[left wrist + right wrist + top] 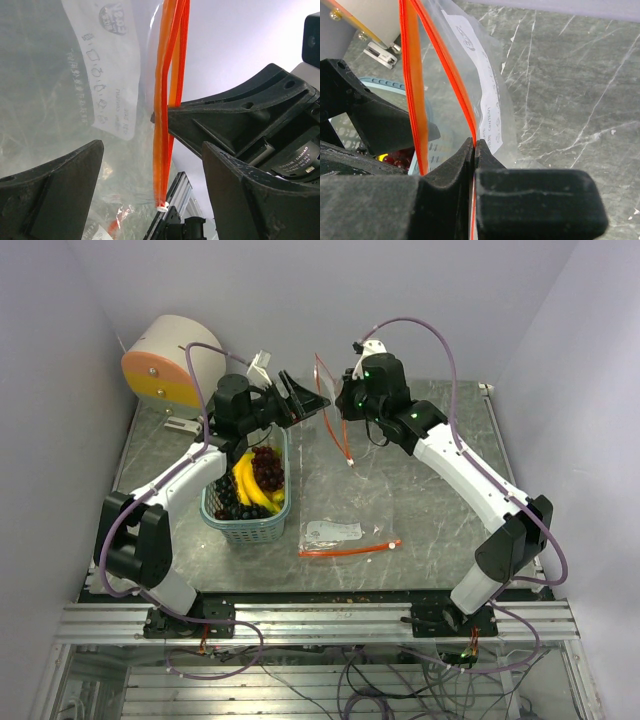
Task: Place the food in the zip-top bag and seal the zipper
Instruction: Open the zipper of the food storage bag.
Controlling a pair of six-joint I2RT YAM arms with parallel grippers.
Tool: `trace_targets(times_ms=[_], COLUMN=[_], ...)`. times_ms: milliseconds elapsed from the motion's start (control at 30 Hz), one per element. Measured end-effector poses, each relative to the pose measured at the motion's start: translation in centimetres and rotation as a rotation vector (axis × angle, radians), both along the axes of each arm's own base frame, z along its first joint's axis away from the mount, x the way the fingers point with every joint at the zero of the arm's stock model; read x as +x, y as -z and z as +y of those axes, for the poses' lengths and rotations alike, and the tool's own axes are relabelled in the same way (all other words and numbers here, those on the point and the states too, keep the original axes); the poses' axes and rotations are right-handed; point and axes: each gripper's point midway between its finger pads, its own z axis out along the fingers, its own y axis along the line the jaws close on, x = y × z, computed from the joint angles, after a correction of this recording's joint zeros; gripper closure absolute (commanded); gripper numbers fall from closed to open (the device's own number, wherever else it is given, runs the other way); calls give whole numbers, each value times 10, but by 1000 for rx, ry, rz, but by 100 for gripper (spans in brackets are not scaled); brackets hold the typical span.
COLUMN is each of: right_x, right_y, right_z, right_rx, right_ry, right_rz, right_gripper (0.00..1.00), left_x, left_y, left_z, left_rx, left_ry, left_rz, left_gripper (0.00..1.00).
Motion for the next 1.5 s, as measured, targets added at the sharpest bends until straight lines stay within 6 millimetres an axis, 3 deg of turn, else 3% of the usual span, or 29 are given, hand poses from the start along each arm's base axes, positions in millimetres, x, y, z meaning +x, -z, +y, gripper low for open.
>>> trace_targets(times_ms=[267,467,567,1000,1033,1067,1100,1133,1233,1367,1500], right_x=[0,-1,-1,-9,-9,-10,-10,-11,-12,-11,-8], right_y=[-1,7,7,-2,-1,0,1,1,3,2,9], right_z=[3,5,6,6,6,7,7,7,6,-9,-53], right_rx=[17,33,36,68,68,69,71,73,74,40,-67], right_ry=[-8,-9,-7,-28,-28,-29,-31,-31,-28,40,244], right_rz=[2,17,18,8,10,14,16,19,24,18,29], right_gripper=[100,100,100,100,100,100,100,100,100,100,100], left_x=[-2,3,6,13,14,14,14,15,15,17,26], left_y=[1,-3,5,41,43,45,47,48,54,60,43], left_z=[-4,-8,-6,-5,-4,-4,-4,-4,-4,5,22], left_rx=[31,59,91,263,277,290,301,312,343,436,538], left_ry=[2,-15,-35,-107,-113,-121,-124,-128,-129,-150,-212], left_rz=[9,10,32,104,106,107,109,108,102,99,39], left_gripper=[15,30,37,45,48,61,81,92,93,93,93])
